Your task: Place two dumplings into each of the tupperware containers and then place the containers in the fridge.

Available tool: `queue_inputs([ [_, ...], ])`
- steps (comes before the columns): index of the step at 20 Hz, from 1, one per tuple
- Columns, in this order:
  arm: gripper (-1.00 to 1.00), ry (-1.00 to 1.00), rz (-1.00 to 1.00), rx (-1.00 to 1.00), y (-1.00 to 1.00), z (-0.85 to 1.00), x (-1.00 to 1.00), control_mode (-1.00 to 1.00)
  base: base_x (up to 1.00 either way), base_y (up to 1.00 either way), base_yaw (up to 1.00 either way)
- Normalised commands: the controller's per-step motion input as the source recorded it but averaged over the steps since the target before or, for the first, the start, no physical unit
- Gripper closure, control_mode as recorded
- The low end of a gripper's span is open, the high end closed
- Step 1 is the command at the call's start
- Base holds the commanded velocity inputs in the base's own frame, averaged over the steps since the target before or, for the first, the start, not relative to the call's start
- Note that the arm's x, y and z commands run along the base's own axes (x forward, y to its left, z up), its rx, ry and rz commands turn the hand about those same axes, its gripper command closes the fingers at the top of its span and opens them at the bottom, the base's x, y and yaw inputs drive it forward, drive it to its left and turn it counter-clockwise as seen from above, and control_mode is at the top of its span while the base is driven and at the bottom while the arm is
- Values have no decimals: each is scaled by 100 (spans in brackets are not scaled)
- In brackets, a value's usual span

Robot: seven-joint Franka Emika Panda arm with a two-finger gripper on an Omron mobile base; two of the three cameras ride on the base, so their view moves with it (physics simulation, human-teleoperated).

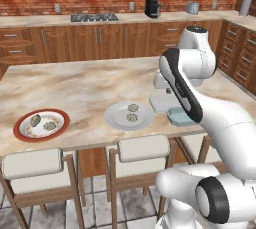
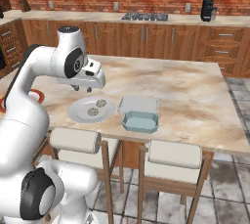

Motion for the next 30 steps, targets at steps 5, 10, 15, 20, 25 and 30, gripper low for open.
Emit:
queue_inputs([
  [5,-100,5,0,2,2,-42,21,-100,0,0,0],
  [10,-100,16,-1,0,21,-100,85,-100,0,0,0],
  [15,-100,7,0,0,39,-84,87,-100,0,0,0],
  [20,-100,0,0,0,25,-45,55,-100,0,0,0],
  [25,-100,0,0,0,12,-40,38,-100,0,0,0],
  [30,-100,0,0,0,0,-31,41,-100,0,0,0],
])
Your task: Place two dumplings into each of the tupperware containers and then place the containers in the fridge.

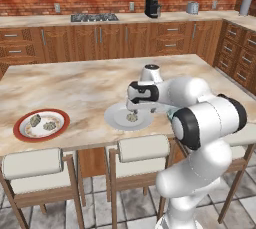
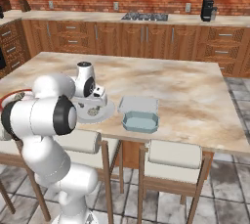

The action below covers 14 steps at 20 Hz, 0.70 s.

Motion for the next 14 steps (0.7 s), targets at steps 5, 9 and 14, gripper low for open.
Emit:
queue_inputs([
  [5,-100,0,0,0,0,-28,32,-100,0,0,0],
  [9,-100,0,0,0,3,-36,4,-100,0,0,0],
  [14,-100,0,0,0,14,-21,1,-100,0,0,0],
])
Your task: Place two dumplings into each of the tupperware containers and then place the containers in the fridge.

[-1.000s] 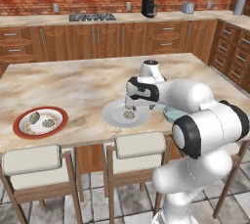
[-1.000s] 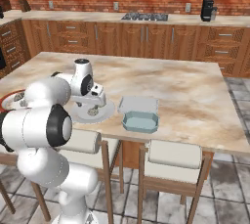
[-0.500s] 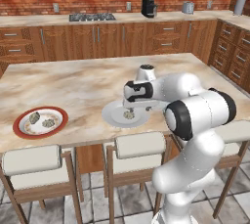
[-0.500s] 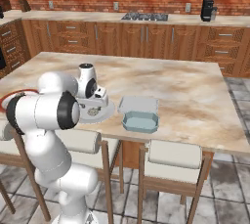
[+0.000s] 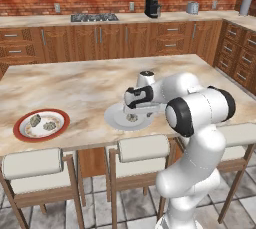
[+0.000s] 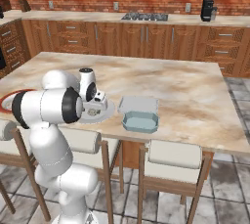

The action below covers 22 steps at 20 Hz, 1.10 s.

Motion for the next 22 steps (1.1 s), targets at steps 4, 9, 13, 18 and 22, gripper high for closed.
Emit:
queue_inputs([
  [4,-100,0,0,0,1,-17,2,-100,0,0,0],
  [9,-100,0,0,1,7,-23,42,-100,0,0,0],
  [13,-100,-1,0,0,5,-15,41,-100,0,0,0],
  [18,-100,0,0,0,2,0,37,-100,0,0,0],
  [22,-100,0,0,0,18,-5,19,-100,0,0,0],
])
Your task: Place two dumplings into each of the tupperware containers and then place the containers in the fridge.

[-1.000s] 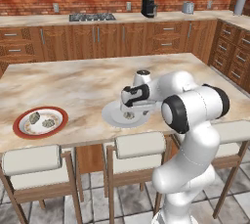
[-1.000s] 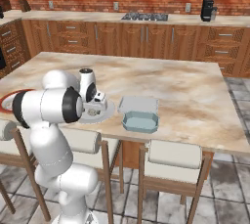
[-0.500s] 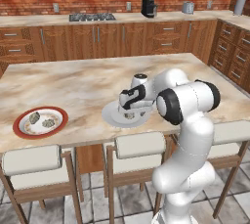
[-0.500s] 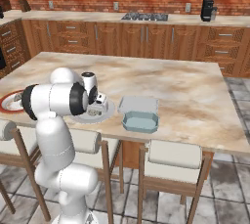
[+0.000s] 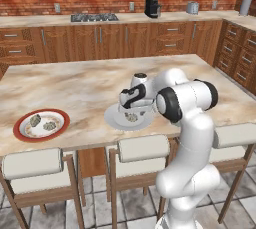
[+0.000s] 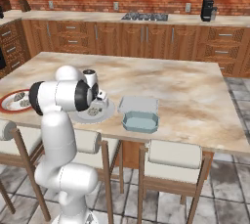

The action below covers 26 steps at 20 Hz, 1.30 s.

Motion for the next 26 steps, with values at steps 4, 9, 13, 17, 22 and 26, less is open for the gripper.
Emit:
queue_inputs([
  [4,-100,0,0,0,3,-23,0,-100,0,0,0],
  [9,-100,0,0,0,0,-22,0,-100,0,0,0],
  [13,-100,0,0,0,0,-20,0,-100,0,0,0],
  [17,-100,0,0,0,0,-18,0,-100,0,0,0],
  [22,100,0,0,0,0,-16,0,-100,0,0,0],
  [26,100,1,0,0,0,-6,0,-100,0,0,0],
])
